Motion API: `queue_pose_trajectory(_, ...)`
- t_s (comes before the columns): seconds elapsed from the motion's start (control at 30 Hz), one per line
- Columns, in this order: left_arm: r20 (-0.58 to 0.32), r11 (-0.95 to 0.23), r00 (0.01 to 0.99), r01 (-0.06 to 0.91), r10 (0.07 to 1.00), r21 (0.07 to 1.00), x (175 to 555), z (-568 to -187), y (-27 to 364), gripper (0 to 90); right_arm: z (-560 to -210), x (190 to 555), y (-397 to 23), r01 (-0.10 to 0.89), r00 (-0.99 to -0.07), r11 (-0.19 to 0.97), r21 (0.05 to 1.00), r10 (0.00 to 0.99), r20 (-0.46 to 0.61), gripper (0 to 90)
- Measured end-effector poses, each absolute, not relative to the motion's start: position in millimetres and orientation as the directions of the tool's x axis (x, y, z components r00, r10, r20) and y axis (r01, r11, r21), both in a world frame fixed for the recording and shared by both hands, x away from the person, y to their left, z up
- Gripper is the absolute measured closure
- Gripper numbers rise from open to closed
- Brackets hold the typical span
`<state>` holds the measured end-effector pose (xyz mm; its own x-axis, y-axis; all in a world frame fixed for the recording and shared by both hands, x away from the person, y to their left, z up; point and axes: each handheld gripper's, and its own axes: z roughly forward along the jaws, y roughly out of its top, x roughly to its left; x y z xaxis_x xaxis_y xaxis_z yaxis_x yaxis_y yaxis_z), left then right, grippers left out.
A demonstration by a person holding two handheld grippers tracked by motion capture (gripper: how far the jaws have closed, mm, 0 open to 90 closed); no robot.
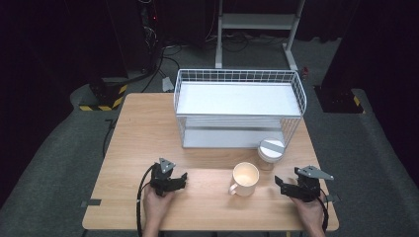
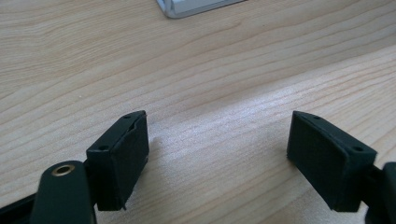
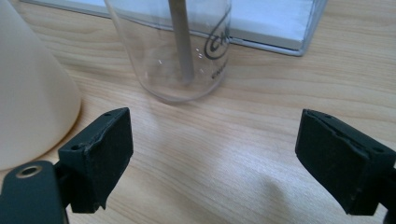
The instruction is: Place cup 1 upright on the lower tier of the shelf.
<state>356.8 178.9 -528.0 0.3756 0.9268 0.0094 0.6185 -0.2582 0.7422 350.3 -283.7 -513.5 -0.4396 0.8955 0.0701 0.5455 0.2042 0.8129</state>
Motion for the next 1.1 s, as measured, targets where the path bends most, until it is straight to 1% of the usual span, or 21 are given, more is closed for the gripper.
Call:
queue_pose_trajectory(0.4, 0.009, -0.258, 0.375, 0.619, 0.927, 0.742, 356.7, -528.0, 178.9, 21.0, -506.8, 357.2, -271.8, 0.514, -0.465, 0.206, 0.833, 0.882, 0.069, 10.4)
queue_pose_trajectory(0.53, 0.009, -0.257, 0.375, 0.619, 0.927, 0.742, 356.7, -528.0, 178.8, 21.0, -504.7, 360.9, -267.1, 0.494, -0.476, 0.216, 0.842, 0.878, 0.054, 10.4)
queue_pose_trajectory(1.1, 0.011, -0.258, 0.375, 0.617, 0.927, 0.743, 356.8, -528.0, 178.8, 21.0, -503.8, 378.7, -253.5, 0.483, -0.491, 0.218, 0.848, 0.870, 0.056, 10.3)
